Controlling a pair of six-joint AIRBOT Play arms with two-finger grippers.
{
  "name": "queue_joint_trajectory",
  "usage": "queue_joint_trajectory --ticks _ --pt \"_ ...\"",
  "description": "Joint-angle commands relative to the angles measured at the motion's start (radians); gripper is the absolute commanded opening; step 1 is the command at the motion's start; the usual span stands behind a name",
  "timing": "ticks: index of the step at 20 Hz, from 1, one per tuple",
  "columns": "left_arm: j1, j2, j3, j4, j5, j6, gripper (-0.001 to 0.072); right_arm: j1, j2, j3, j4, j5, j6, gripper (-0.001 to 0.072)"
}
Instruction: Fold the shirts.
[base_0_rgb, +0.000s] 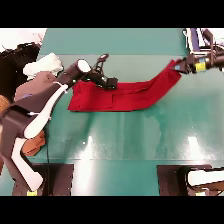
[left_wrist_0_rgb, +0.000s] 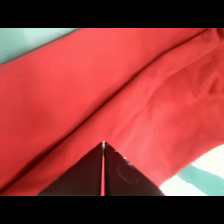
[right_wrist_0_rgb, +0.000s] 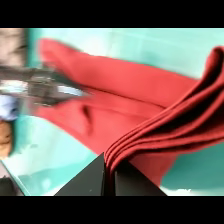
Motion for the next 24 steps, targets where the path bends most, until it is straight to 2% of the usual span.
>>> queue_joint_trajectory --ticks 1,7,10,15,17,20,21,23,24 --pt "-0.047 -0.087 0.080 0.000 -0.018 0.000 0.0026 0.148 0.018 0.130 0.027 -0.062 0.054 0.0013" --pt "-0.062 -0.092 0.081 -0.004 -0.017 0.053 0.0027 0.319 0.017 0.204 0.027 -0.154 0.062 0.0013" --pt "-0.029 -0.091 0.130 0.028 -0.087 0.052 0.0025 0.378 0.010 0.203 0.024 -0.195 0.058 0.0014" --pt "0.157 -0.068 0.330 0.116 -0.303 0.044 0.0025 0.492 -0.045 0.203 0.029 -0.262 0.032 0.0014" --pt "0.259 0.011 0.331 0.143 -0.297 0.043 0.0025 0.562 -0.092 0.204 0.048 -0.328 -0.024 0.0014" --pt "0.406 0.130 0.331 0.171 -0.303 0.041 0.0026 0.665 -0.209 0.205 0.176 -0.474 -0.132 0.0018" --pt "0.449 0.166 0.328 0.171 -0.309 0.041 0.0026 0.695 -0.252 0.211 0.205 -0.508 -0.169 0.0054" --pt "0.515 0.215 0.327 0.171 -0.321 0.041 0.0026 0.752 -0.358 0.298 0.208 -0.536 -0.201 0.0430" --pt "0.537 0.231 0.327 0.171 -0.332 0.042 0.0026 0.771 -0.409 0.363 0.207 -0.518 -0.201 0.0521"
